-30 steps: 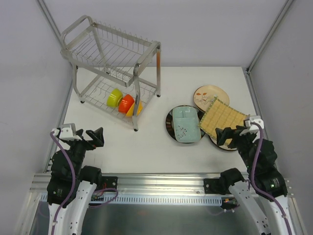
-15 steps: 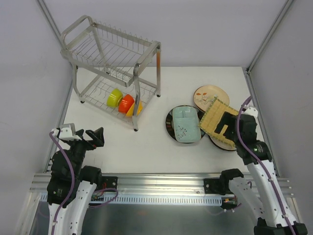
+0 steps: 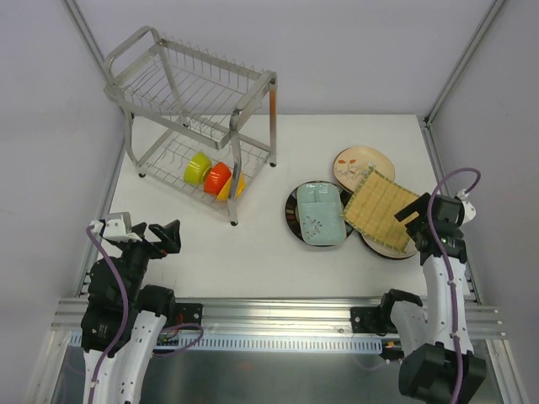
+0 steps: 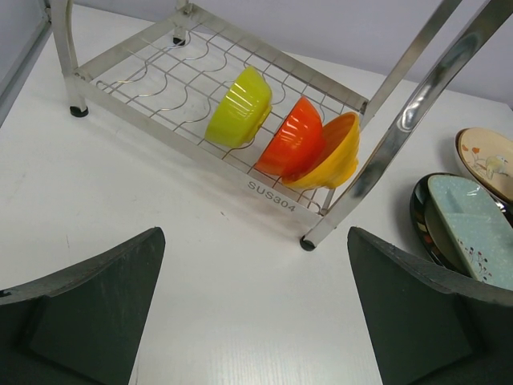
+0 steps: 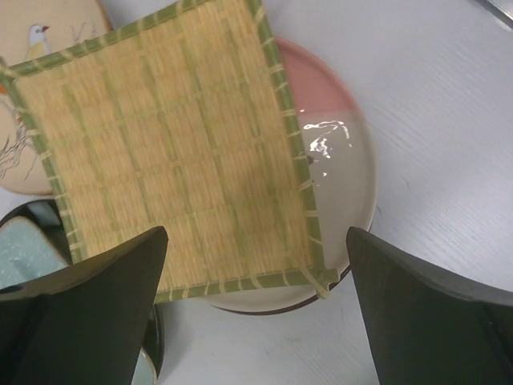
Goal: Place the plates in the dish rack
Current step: Grab a plate with the right arm
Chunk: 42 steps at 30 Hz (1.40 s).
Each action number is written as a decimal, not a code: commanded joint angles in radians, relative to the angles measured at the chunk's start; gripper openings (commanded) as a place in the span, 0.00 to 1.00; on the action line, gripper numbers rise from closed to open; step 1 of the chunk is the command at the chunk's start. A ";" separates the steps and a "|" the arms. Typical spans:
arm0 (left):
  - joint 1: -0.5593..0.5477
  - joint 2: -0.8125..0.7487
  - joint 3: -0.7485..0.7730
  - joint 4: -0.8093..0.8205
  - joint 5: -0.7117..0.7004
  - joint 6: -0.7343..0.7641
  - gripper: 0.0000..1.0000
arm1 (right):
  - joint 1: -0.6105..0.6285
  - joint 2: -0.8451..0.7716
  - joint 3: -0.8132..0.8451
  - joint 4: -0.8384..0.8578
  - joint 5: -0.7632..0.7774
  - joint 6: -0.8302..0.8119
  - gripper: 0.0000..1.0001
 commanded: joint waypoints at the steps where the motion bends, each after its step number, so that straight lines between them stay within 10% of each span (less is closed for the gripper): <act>1: -0.004 -0.010 -0.007 0.021 0.025 -0.007 0.99 | -0.085 0.033 -0.042 0.099 -0.127 0.075 1.00; 42: -0.007 -0.026 -0.013 0.021 0.016 0.010 0.99 | -0.199 0.242 -0.303 0.565 -0.527 0.125 0.83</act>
